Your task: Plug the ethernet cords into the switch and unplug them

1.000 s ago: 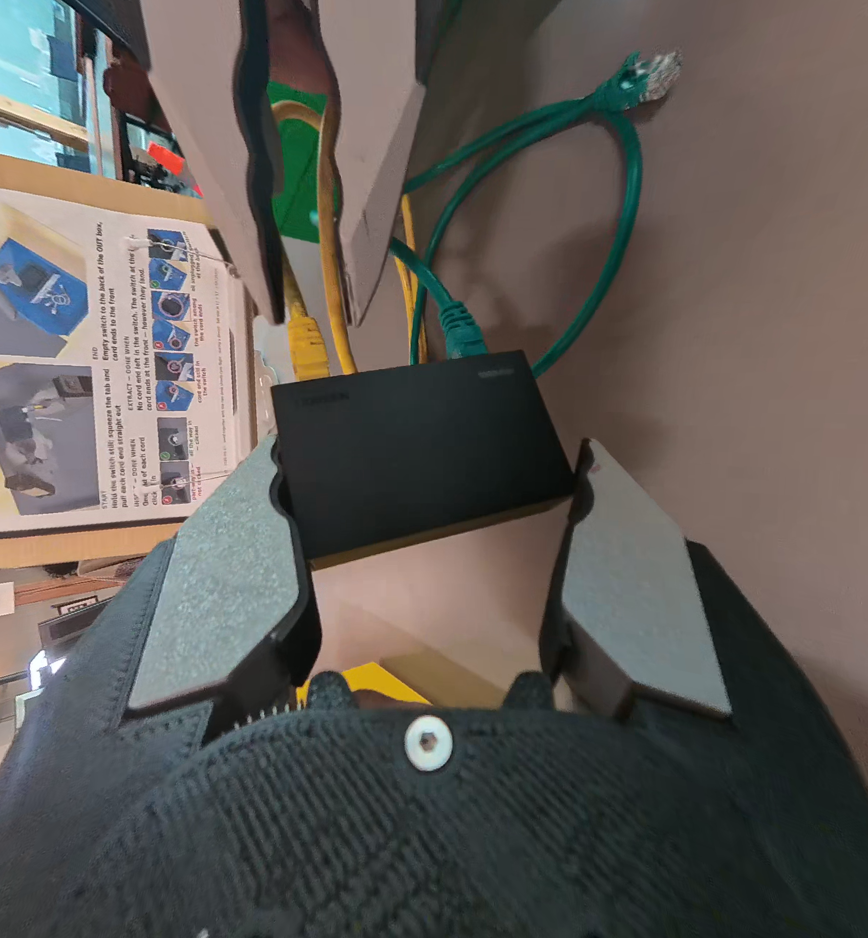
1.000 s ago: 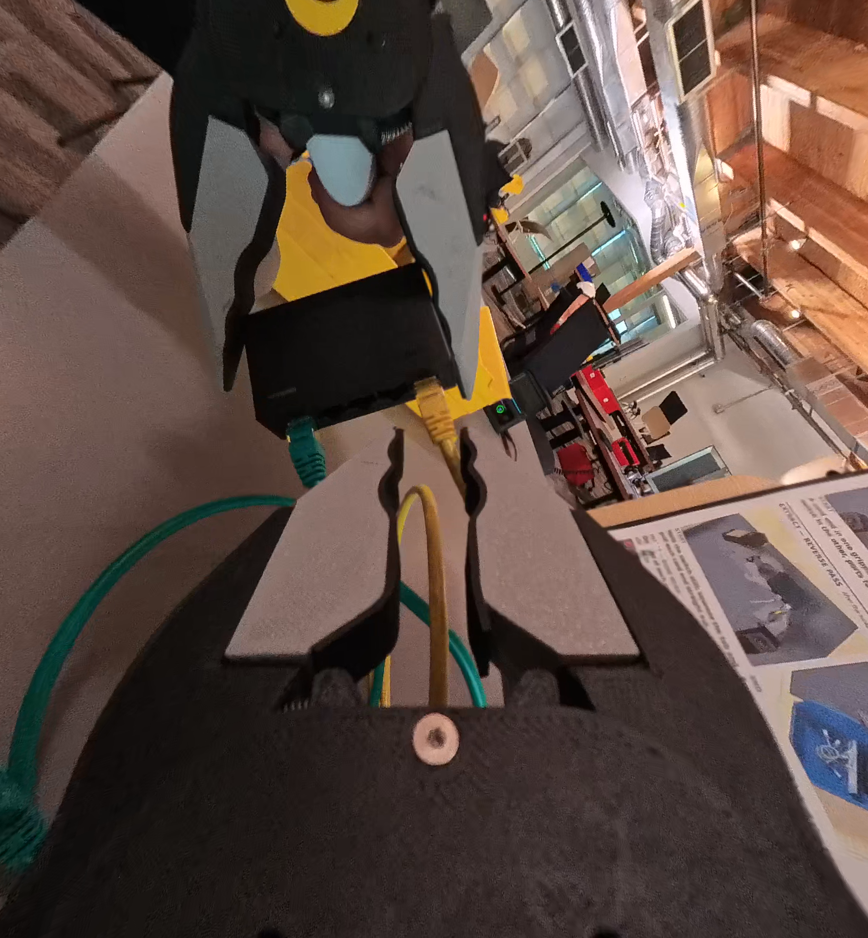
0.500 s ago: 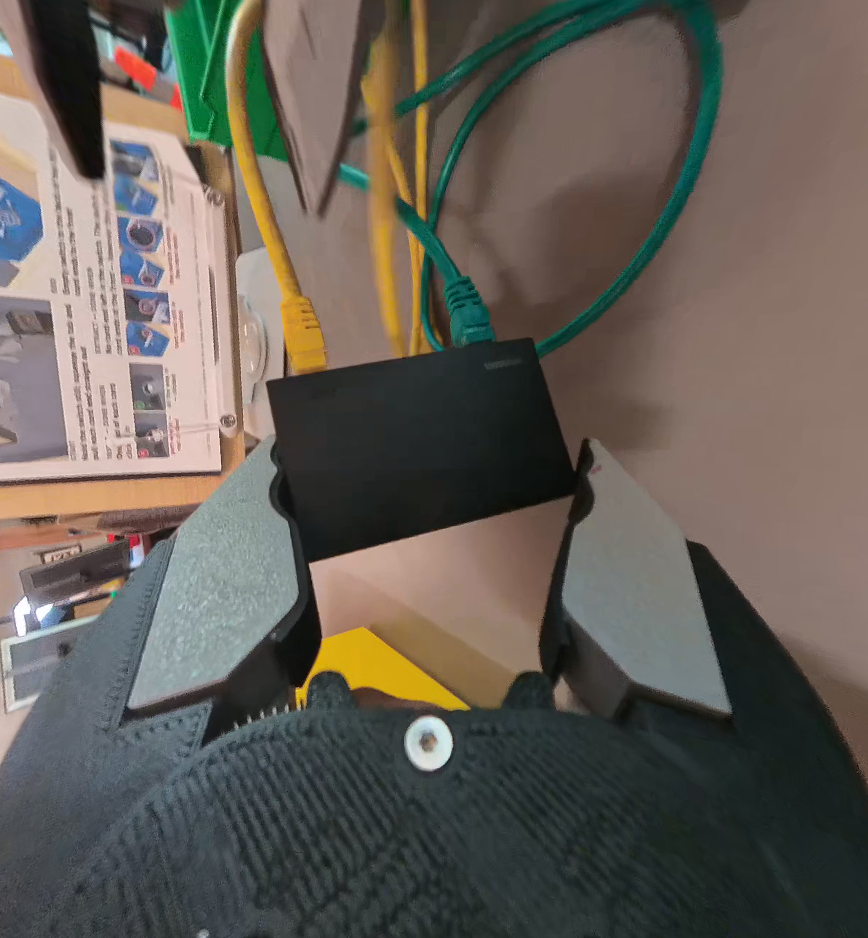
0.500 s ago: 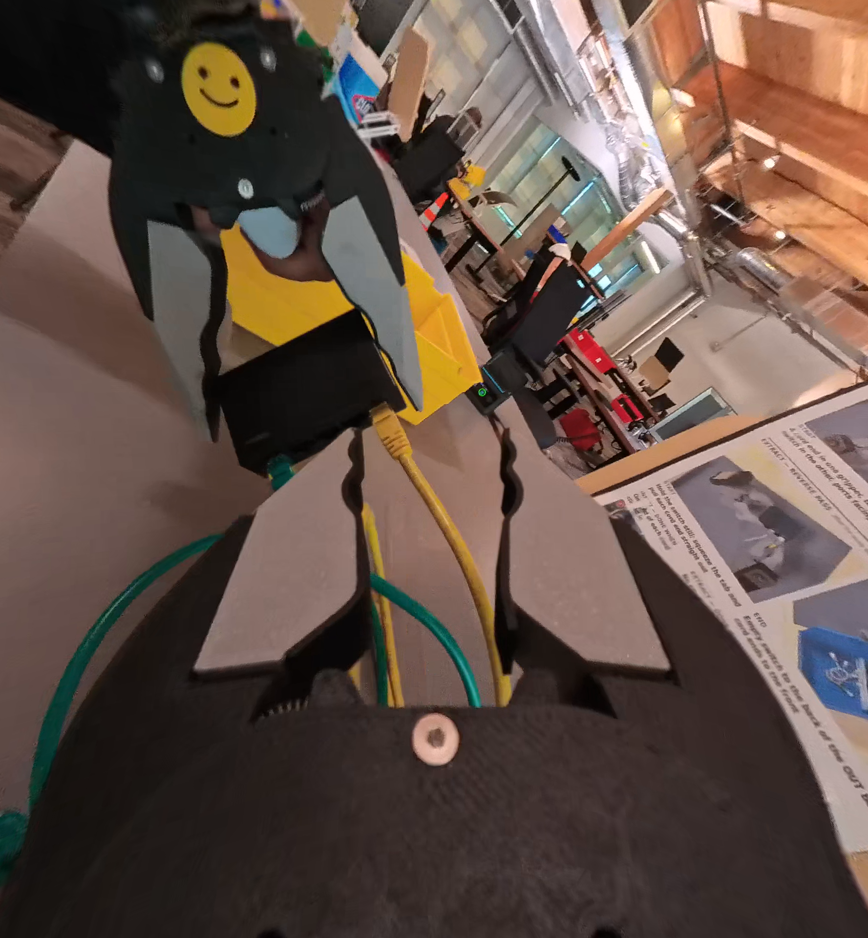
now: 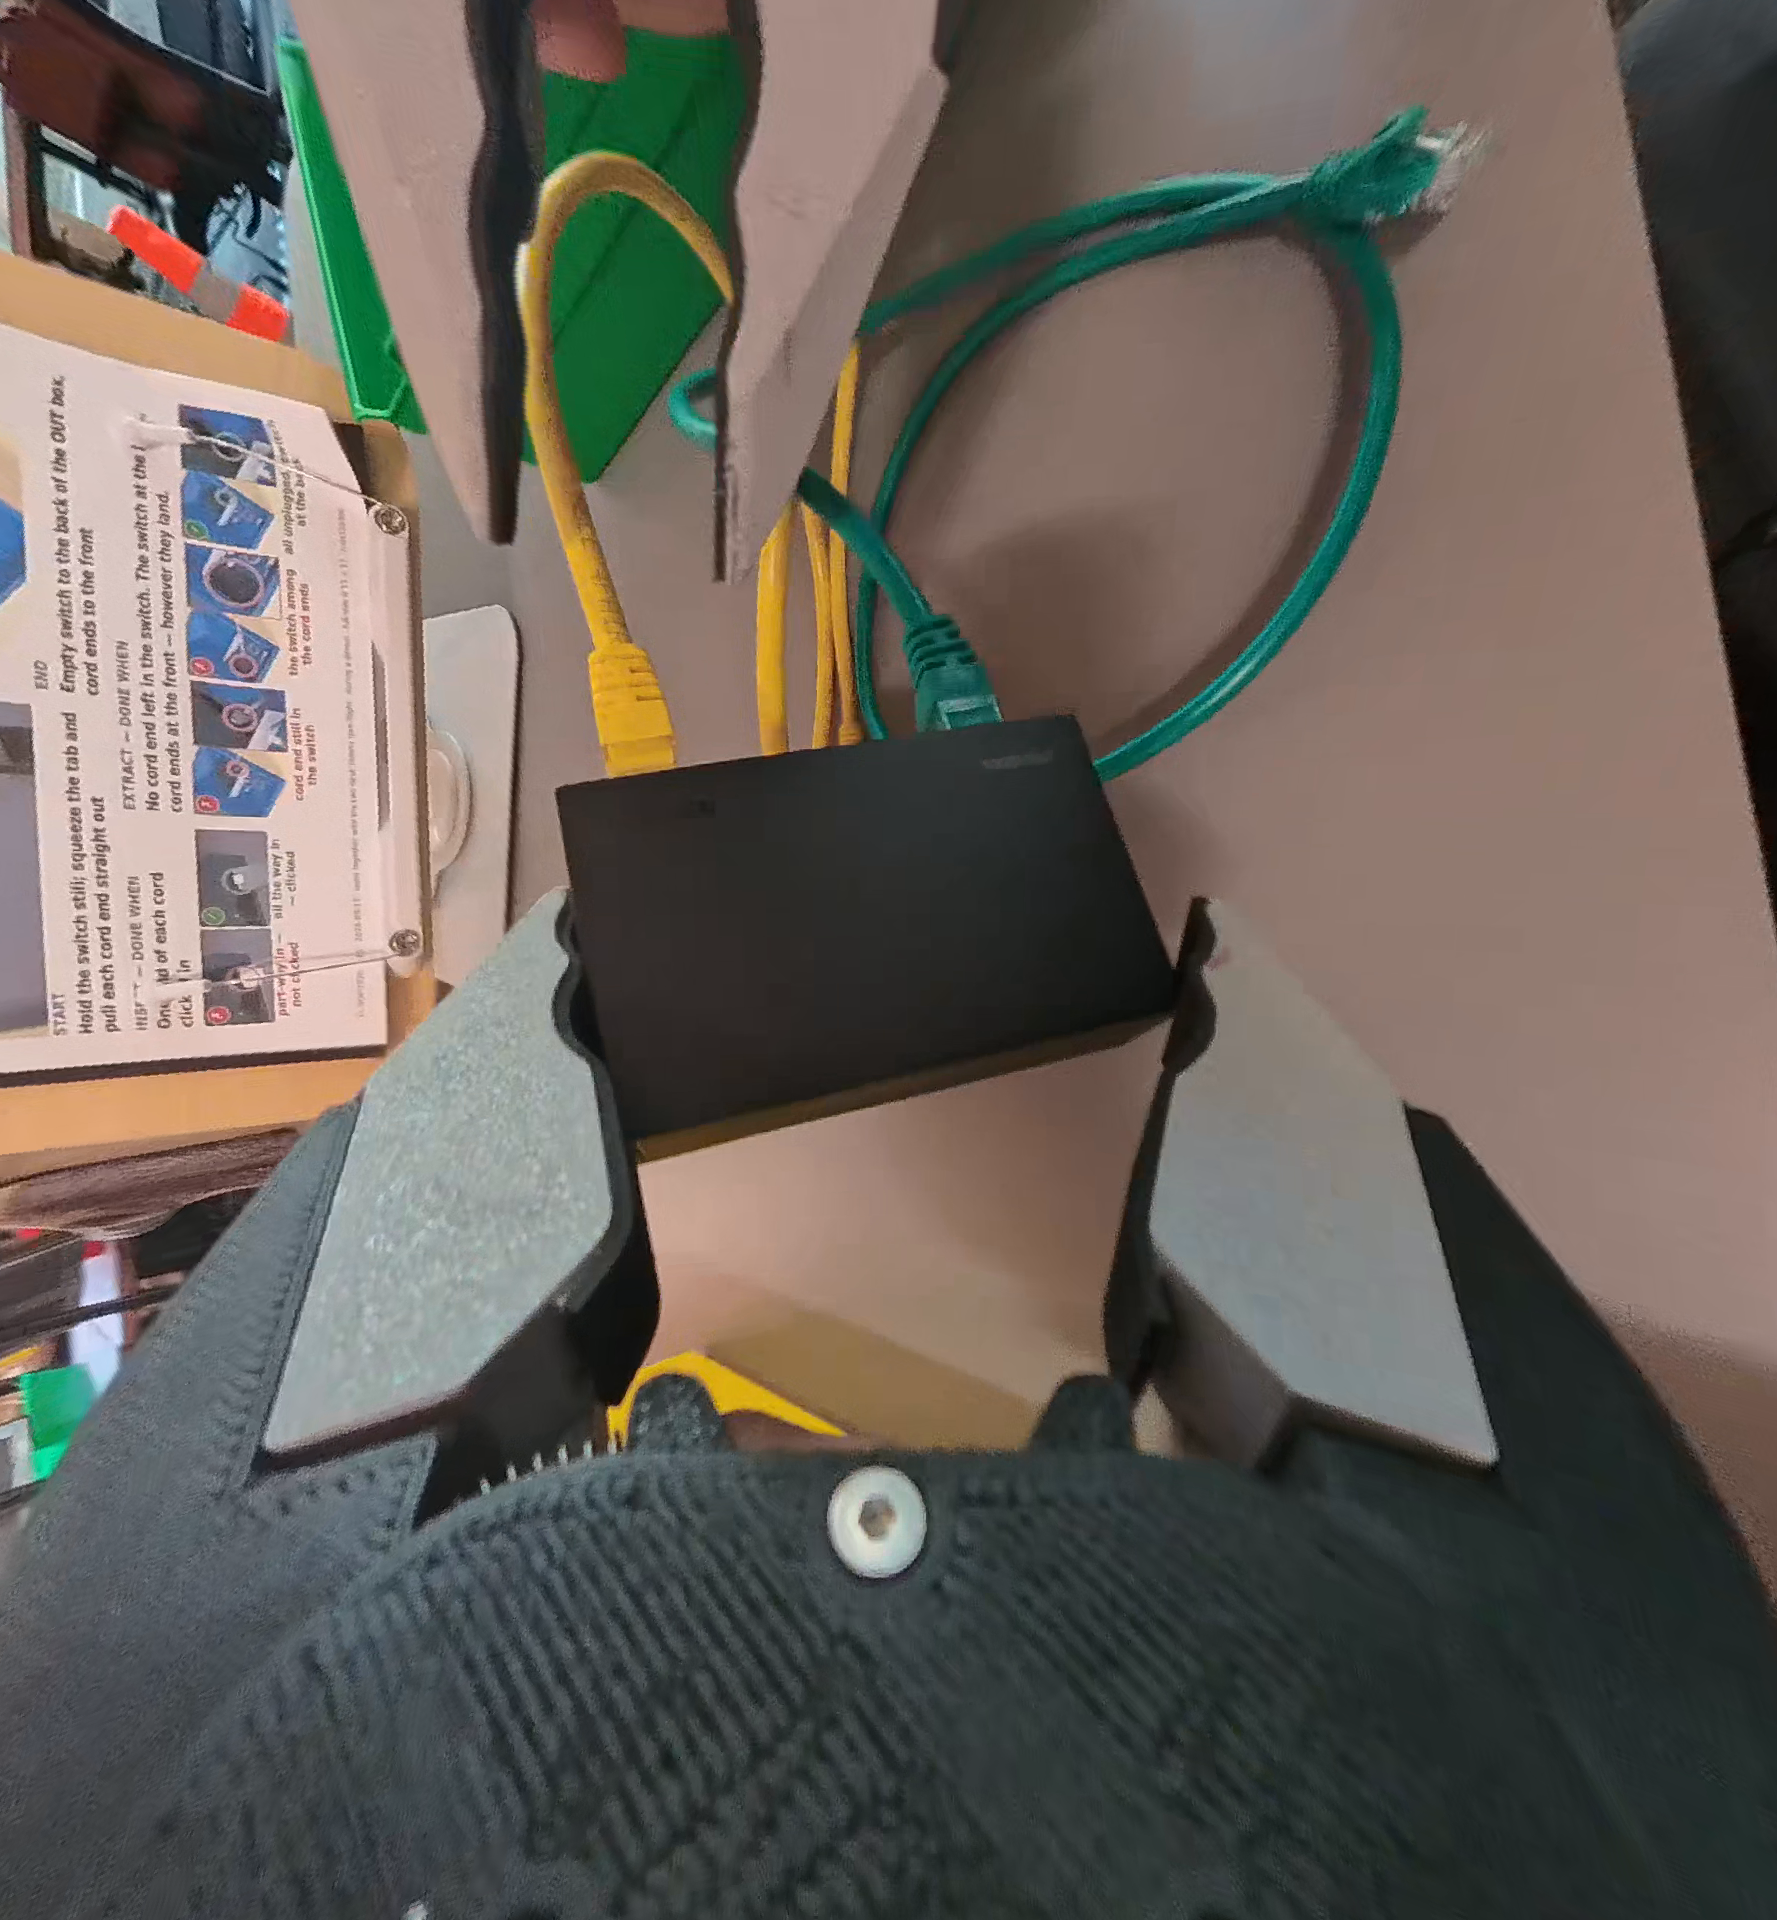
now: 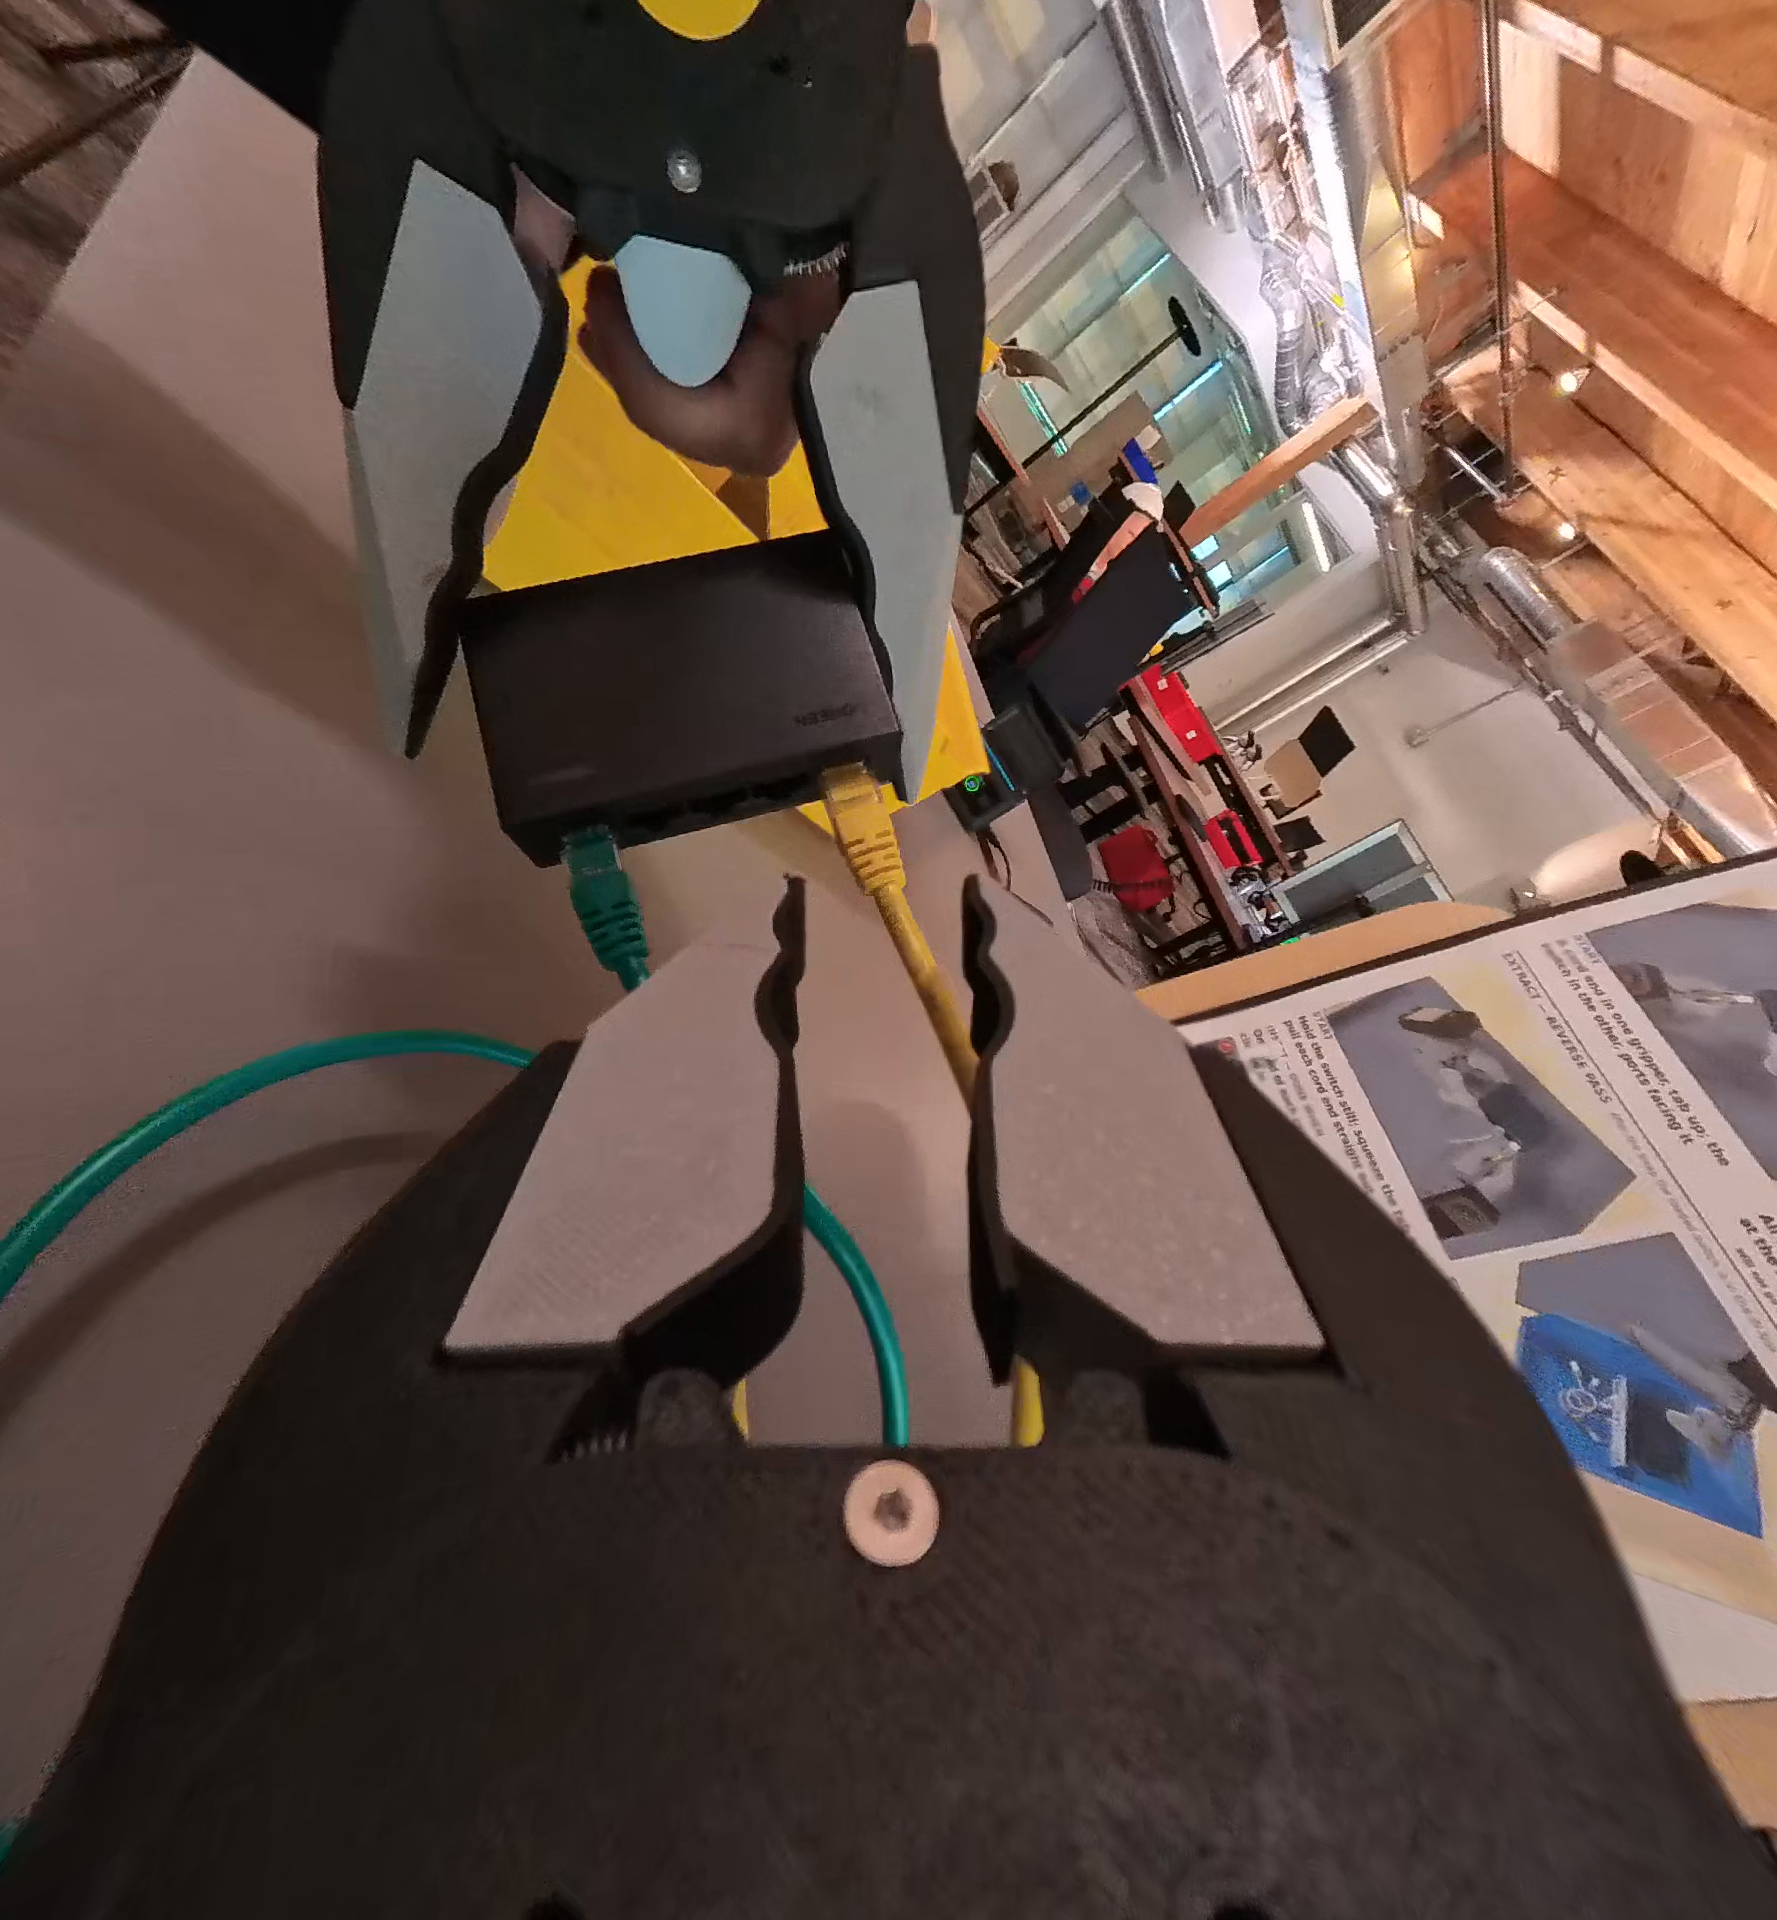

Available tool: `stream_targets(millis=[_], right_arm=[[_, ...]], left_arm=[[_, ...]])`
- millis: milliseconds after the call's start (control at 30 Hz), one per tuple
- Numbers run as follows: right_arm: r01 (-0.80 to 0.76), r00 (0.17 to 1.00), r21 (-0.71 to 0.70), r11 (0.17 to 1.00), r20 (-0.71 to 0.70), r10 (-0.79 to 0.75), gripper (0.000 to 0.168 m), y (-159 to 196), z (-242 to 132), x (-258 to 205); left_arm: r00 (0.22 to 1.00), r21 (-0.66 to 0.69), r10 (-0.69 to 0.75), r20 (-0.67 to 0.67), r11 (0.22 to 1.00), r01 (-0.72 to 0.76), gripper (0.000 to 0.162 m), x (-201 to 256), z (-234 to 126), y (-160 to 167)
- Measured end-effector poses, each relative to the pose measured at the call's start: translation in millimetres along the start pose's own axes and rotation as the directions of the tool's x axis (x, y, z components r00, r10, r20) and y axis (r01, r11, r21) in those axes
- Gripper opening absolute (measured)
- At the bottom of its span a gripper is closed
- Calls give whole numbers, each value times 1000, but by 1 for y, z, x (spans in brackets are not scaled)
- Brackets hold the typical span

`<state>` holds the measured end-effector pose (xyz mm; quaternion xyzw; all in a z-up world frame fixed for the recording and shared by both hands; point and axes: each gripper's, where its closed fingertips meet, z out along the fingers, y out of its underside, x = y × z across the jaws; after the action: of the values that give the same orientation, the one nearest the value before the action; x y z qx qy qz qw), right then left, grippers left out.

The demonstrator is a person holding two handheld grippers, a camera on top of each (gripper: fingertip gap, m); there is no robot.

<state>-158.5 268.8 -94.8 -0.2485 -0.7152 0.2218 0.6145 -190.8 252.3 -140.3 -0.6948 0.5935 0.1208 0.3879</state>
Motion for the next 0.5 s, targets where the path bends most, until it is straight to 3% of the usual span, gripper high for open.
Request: stream_targets(millis=[167,233,300,500], right_arm=[[53,998,-14,999,19,-52,26,6,3,-9],[90,996,-10,996,8,-90,12,3,5,-9],[122,992,-9,992,-1,-122,9,3,5,-8],[85,995,-39,996,61,-82,8,6,3,-7]], left_arm=[[996,-20,86,23,996,-86,111,5,7,-12],[993,-35,115,35,993,-114,111,5,9,-16],[989,-54,136,52,990,-133,111,2,10,-15],[990,-25,132,41,991,-131,111,3,11,-19]])
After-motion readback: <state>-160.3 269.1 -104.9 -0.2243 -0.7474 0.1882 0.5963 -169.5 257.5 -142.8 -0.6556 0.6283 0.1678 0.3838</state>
